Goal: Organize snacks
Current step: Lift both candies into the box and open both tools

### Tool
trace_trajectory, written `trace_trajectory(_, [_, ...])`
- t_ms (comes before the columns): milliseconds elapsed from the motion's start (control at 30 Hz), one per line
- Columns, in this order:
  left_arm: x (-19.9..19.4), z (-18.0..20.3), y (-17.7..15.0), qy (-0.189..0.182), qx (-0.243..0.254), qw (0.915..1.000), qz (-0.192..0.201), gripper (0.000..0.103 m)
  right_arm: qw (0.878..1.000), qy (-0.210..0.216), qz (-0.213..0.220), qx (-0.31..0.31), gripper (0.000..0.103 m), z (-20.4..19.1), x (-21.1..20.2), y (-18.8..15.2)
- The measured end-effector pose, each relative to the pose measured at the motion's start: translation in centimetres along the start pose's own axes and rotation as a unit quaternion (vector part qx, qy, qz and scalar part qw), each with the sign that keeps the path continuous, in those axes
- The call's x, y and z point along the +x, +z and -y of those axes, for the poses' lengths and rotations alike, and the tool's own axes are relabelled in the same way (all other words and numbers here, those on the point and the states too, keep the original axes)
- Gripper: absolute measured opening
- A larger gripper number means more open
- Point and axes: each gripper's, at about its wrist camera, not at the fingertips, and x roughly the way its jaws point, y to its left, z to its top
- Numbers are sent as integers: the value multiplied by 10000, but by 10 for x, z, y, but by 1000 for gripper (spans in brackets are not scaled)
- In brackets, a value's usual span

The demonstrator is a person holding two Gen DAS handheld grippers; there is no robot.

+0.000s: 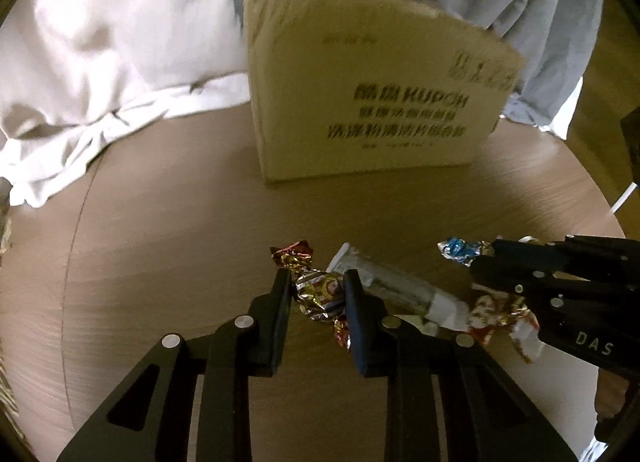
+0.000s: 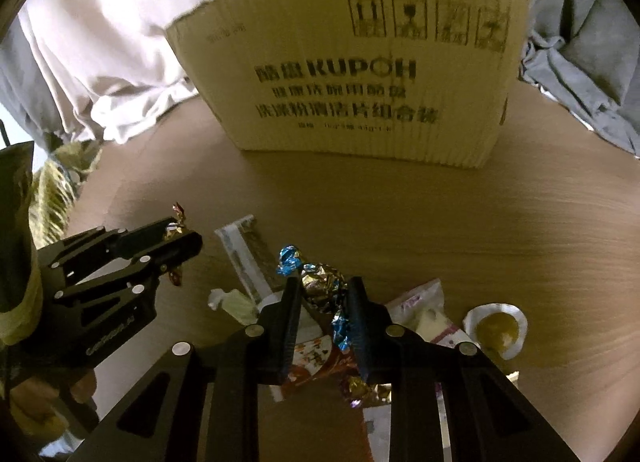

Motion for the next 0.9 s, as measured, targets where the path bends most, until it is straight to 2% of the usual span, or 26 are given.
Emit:
trace_trajectory(433, [-79, 18, 26, -260, 151, 9950, 951, 26, 9955, 96, 945, 13, 25, -12, -72, 12])
trace_trajectory(900, [-139, 30, 73, -397, 453, 9782, 1988, 26, 9789, 196, 2031, -84, 25, -23, -141, 44])
